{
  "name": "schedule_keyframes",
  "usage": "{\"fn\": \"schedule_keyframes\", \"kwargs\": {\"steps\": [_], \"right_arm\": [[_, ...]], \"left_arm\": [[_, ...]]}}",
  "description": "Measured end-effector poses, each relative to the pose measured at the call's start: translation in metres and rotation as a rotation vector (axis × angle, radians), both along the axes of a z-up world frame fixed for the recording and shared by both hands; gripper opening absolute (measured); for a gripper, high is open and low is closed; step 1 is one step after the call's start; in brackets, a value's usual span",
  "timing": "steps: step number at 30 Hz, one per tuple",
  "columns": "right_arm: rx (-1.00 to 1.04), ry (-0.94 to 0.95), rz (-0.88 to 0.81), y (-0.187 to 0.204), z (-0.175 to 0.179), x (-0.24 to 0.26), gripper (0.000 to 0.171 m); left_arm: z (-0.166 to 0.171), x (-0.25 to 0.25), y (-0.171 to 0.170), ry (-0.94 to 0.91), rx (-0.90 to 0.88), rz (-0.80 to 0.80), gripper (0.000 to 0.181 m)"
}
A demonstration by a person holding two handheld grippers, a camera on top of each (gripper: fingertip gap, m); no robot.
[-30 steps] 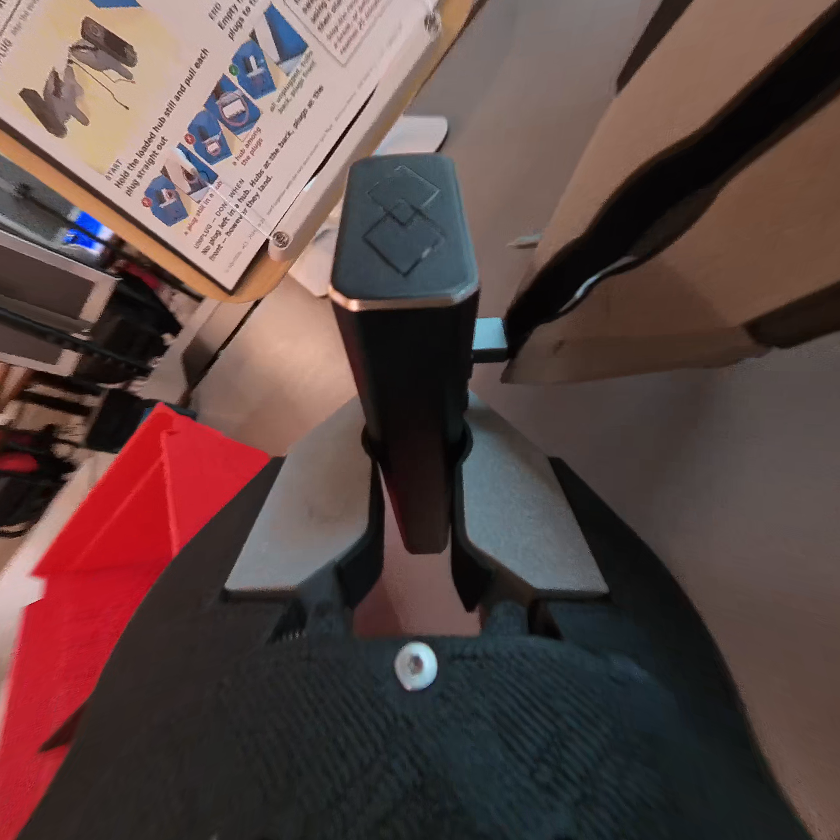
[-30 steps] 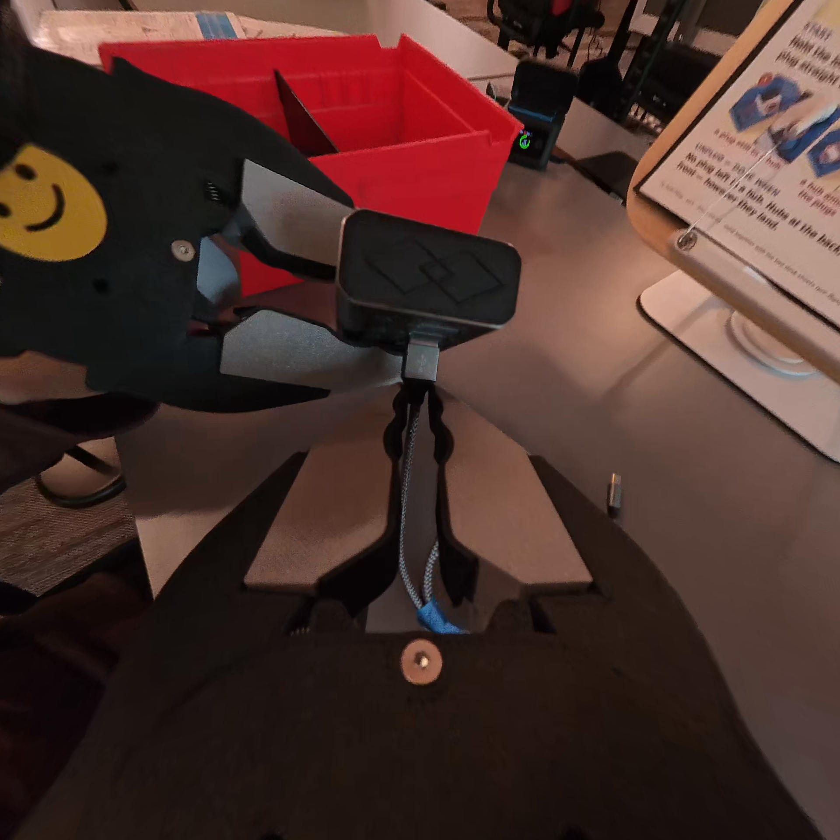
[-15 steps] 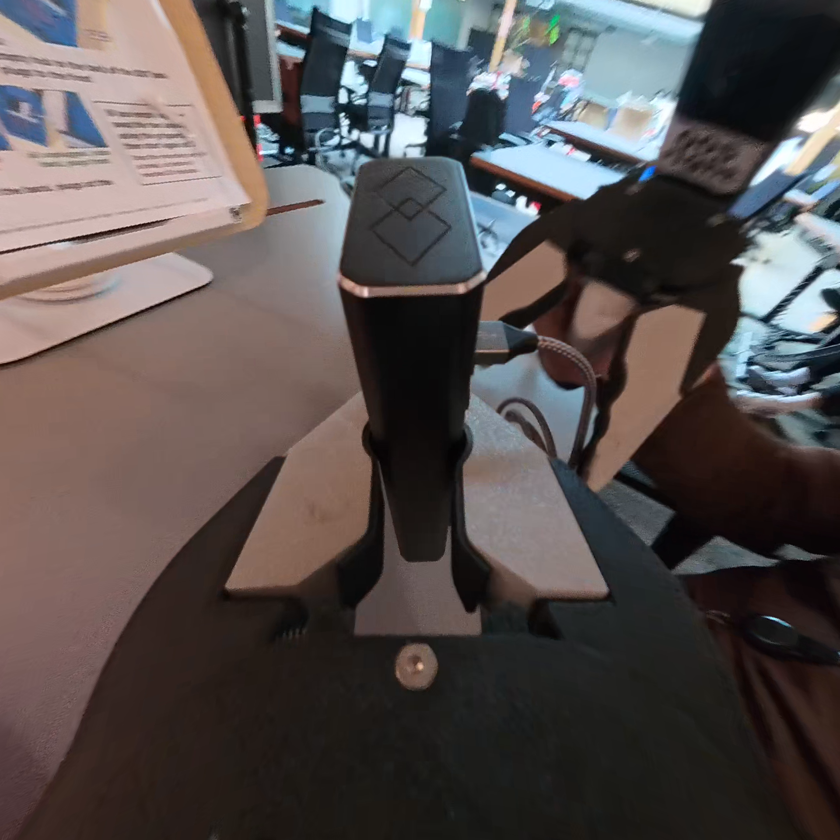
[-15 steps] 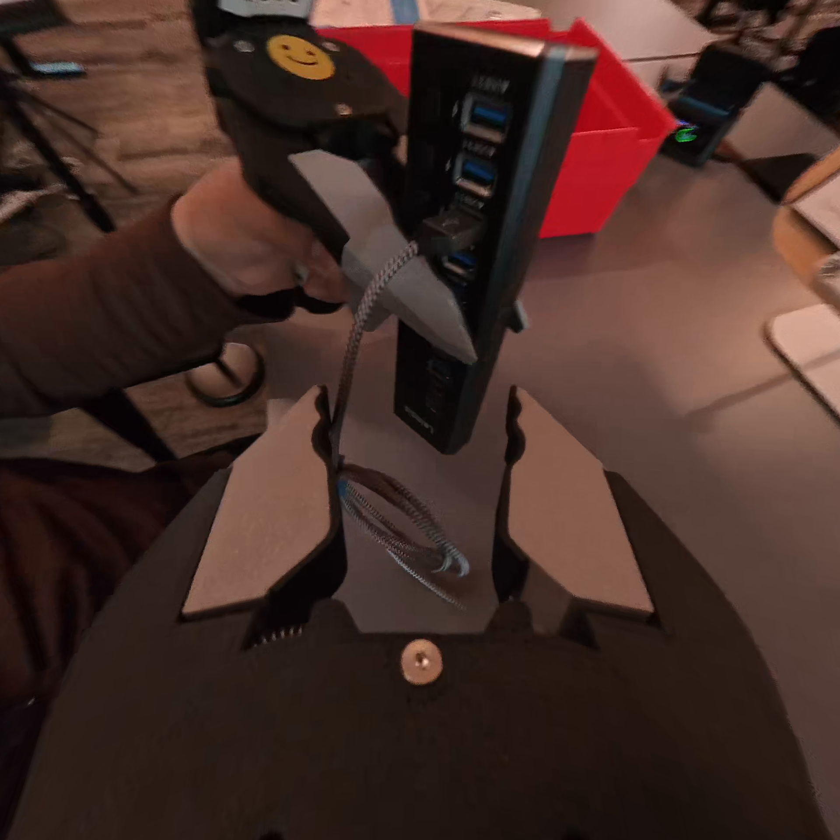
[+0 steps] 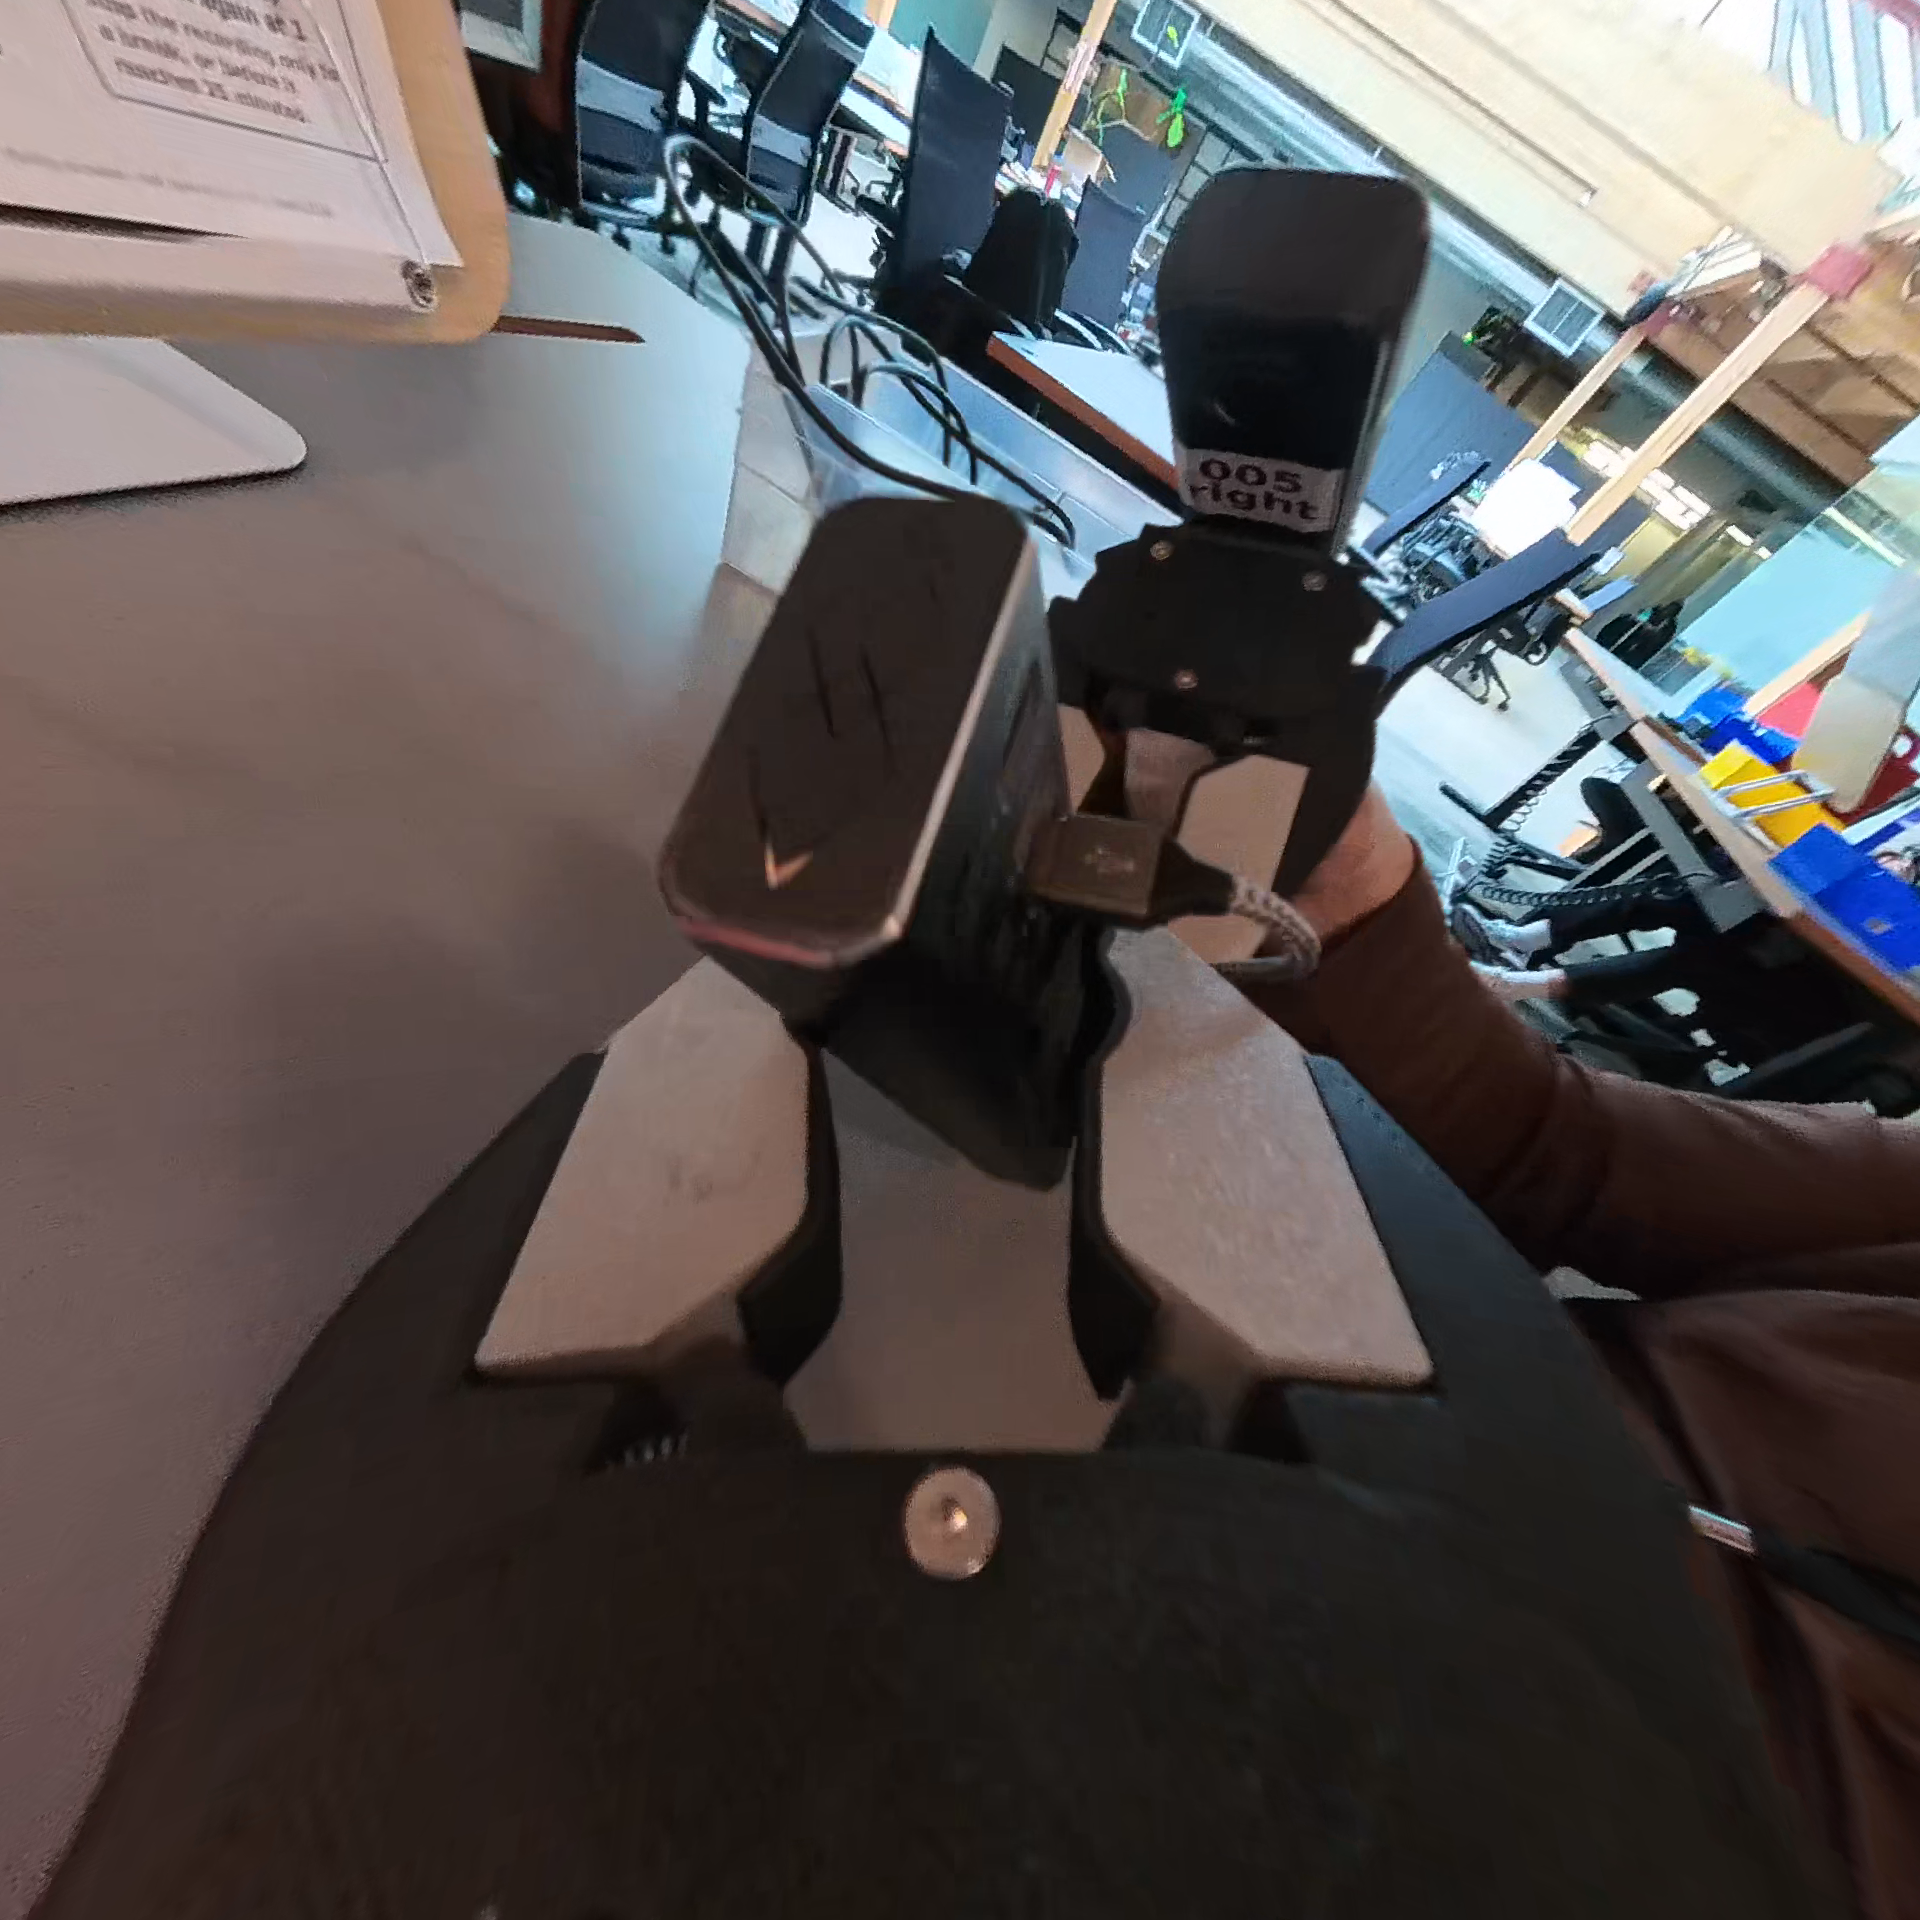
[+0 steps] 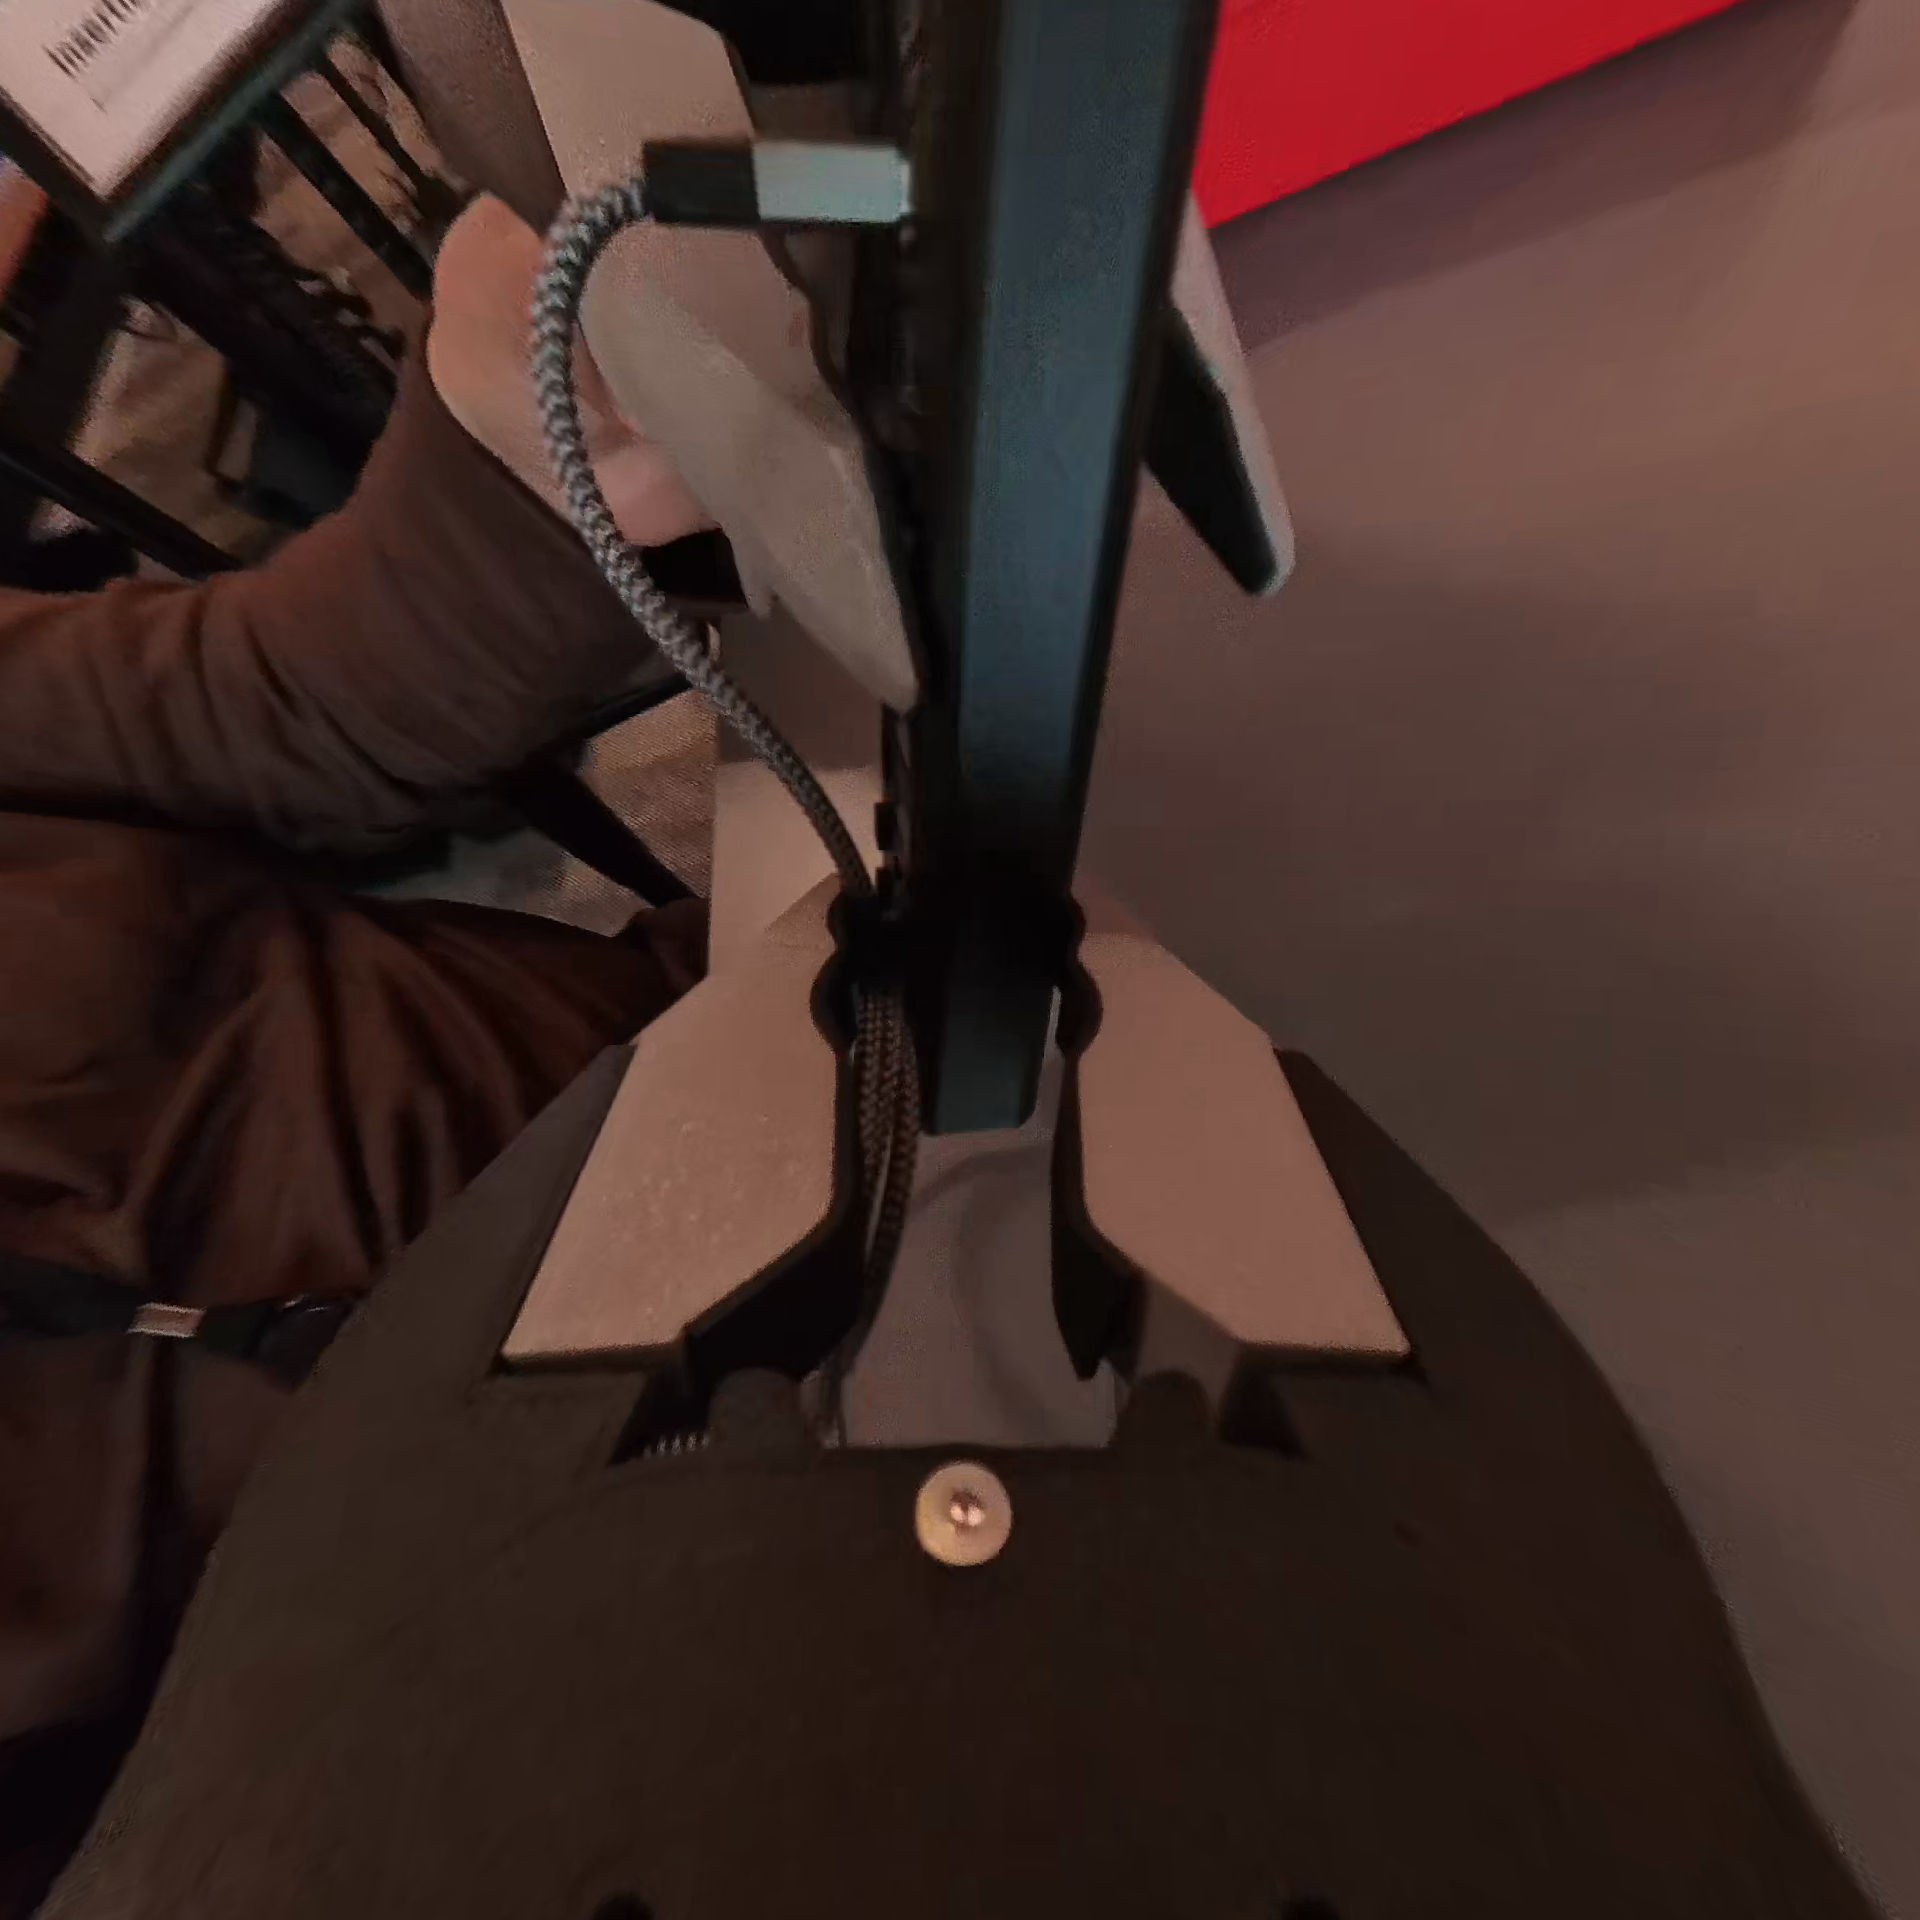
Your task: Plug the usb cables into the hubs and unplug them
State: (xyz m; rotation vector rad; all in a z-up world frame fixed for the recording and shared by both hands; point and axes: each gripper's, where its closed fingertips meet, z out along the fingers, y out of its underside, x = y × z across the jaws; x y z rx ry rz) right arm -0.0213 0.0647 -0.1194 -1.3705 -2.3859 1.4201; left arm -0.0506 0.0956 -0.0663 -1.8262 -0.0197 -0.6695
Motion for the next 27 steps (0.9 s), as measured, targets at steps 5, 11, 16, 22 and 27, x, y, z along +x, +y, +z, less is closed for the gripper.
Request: {"fn": "schedule_keyframes", "kwargs": {"steps": [5, 11, 16, 22, 27], "right_arm": [[0.074, -0.082, -0.006, 0.012, -0.021, 0.007, 0.033], [0.103, -0.106, -0.023, 0.019, -0.034, 0.002, 0.034], [0.235, -0.065, -0.118, 0.041, -0.042, -0.011, 0.041], [0.335, -0.023, -0.221, 0.062, -0.032, -0.015, 0.044], [0.359, -0.051, -0.262, 0.068, -0.002, 0.014, 0.058]], "left_arm": [[-0.027, -0.009, -0.006, 0.158, -0.157, 0.008, 0.054], [-0.064, -0.025, -0.027, 0.322, -0.374, 0.011, 0.06], [-0.061, -0.039, -0.048, 0.303, -0.4, 0.014, 0.053], [-0.051, -0.045, -0.04, 0.346, -0.344, 0.073, 0.046], [-0.058, -0.047, -0.028, 0.418, -0.337, 0.103, 0.044]]}}
